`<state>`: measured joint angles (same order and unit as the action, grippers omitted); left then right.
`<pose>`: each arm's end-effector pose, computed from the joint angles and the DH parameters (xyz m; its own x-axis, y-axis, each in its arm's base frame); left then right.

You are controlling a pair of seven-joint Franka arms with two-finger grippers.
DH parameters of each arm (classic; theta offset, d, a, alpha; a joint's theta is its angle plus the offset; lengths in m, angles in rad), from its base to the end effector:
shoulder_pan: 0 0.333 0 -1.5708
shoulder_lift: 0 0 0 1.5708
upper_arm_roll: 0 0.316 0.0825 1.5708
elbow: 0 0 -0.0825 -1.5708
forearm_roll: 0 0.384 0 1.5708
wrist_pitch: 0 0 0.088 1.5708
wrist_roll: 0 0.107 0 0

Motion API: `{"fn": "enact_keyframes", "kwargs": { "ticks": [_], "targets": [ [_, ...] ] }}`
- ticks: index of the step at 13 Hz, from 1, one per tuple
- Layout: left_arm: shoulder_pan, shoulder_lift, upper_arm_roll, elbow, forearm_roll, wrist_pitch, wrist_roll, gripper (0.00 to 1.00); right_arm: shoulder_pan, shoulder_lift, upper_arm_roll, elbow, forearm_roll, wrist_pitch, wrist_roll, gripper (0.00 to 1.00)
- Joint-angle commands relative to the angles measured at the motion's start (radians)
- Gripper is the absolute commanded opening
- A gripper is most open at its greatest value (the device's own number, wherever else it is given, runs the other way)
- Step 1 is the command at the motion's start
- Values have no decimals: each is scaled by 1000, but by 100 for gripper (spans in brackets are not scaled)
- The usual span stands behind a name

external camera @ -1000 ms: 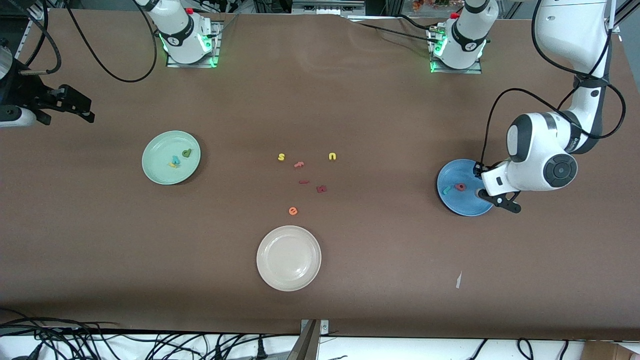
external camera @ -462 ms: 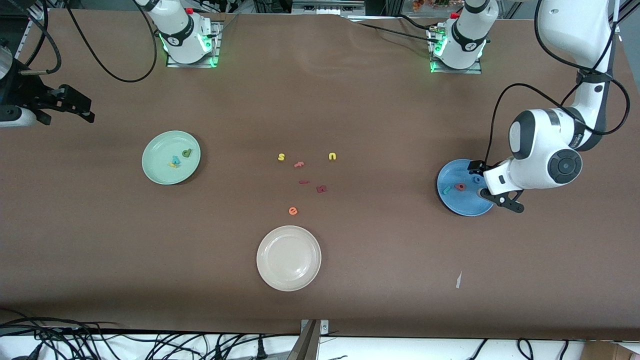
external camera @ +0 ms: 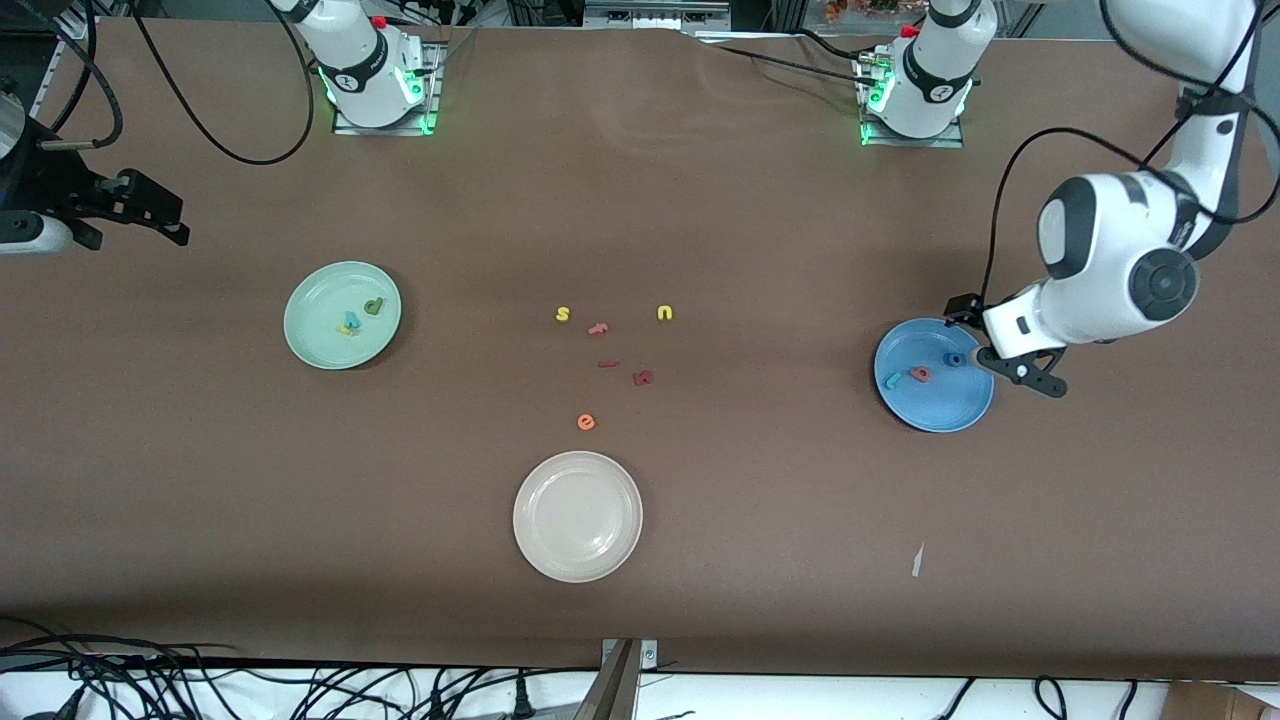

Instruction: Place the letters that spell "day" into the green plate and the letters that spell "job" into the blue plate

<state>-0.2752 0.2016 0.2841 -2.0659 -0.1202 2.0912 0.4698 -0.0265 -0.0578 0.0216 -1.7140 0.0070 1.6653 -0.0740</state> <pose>0.5597 -0.0036 0.3265 0.9128 -0.3863 -0.1321 -0.3741 -0.9210 0.1082 0.5427 -0.0017 0.5965 0.9976 0.0684 0.0095 0.0684 -0.9976 -0.0050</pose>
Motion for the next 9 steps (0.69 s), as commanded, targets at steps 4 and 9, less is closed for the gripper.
{"fn": "enact_keyframes", "kwargs": {
  "ticks": [4, 9],
  "targets": [
    [27, -254, -25, 31, 115, -129, -5, 100, -1, -11, 0, -9, 2, -4, 13, 100],
    [76, -271, -164, 347, 186, -479, -81, 100, -1, -7, -9, -9, 4, -1, 13, 100]
  ]
}}
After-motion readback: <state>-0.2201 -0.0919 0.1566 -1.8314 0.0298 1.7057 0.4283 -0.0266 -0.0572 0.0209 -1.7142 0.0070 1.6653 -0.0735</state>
